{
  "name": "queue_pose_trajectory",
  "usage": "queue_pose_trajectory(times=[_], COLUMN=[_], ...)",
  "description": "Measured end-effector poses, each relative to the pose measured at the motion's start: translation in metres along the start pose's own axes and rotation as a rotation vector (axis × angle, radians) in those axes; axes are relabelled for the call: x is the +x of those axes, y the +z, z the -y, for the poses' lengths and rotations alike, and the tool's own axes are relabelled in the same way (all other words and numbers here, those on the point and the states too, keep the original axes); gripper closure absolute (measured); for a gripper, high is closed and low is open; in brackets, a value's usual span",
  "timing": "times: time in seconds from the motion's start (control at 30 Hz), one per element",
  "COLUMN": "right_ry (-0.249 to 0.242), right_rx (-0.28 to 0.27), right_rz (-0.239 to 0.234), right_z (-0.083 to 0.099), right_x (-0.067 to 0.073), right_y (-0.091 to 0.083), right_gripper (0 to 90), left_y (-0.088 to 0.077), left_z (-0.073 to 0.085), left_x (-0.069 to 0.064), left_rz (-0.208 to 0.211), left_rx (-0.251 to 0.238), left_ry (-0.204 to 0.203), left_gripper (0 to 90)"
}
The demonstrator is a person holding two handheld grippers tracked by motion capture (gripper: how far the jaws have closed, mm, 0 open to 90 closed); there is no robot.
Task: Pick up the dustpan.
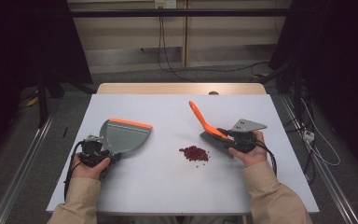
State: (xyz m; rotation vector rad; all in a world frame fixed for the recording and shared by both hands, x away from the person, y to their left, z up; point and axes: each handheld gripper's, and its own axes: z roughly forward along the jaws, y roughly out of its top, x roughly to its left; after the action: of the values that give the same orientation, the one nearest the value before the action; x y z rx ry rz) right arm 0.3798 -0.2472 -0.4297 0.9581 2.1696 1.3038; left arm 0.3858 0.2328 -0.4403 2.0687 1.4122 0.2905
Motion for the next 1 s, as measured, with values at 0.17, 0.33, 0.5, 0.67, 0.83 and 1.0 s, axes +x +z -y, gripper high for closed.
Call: queue_pose_trajectory(times=[0.17, 0.33, 0.5, 0.67, 0.83, 1.0], right_ry=[0.0, -0.004, -0.005, 0.003, 0.005, 0.012], right_rx=[-0.001, -0.006, -0.01, -0.02, -0.018, -0.015], right_rz=[-0.003, -0.003, 0.006, 0.015, 0.024, 0.041], right_z=[0.0, 0.0, 0.0, -0.001, -0.002, -0.002], right_x=[0.0, 0.0, 0.0, -0.001, 0.001, 0.001], right_y=[0.001, 0.0, -0.001, -0.002, 0.0, 0.0], right_gripper=[70.7, 70.7, 70.8, 70.8, 70.8, 70.8], left_y=[0.006, 0.003, -0.011, -0.028, -0.03, -0.027], left_z=[-0.007, -0.007, -0.008, -0.009, -0.006, 0.001], left_x=[-0.002, 0.001, 0.0, -0.011, -0.025, -0.04], left_rz=[-0.024, -0.011, 0.034, 0.118, 0.196, 0.268], left_rx=[0.012, 0.007, -0.018, -0.039, -0.004, 0.043], left_ry=[0.037, 0.077, 0.148, 0.224, 0.322, 0.411], left_gripper=[63.3, 63.8, 63.9, 63.9, 63.9, 63.8])
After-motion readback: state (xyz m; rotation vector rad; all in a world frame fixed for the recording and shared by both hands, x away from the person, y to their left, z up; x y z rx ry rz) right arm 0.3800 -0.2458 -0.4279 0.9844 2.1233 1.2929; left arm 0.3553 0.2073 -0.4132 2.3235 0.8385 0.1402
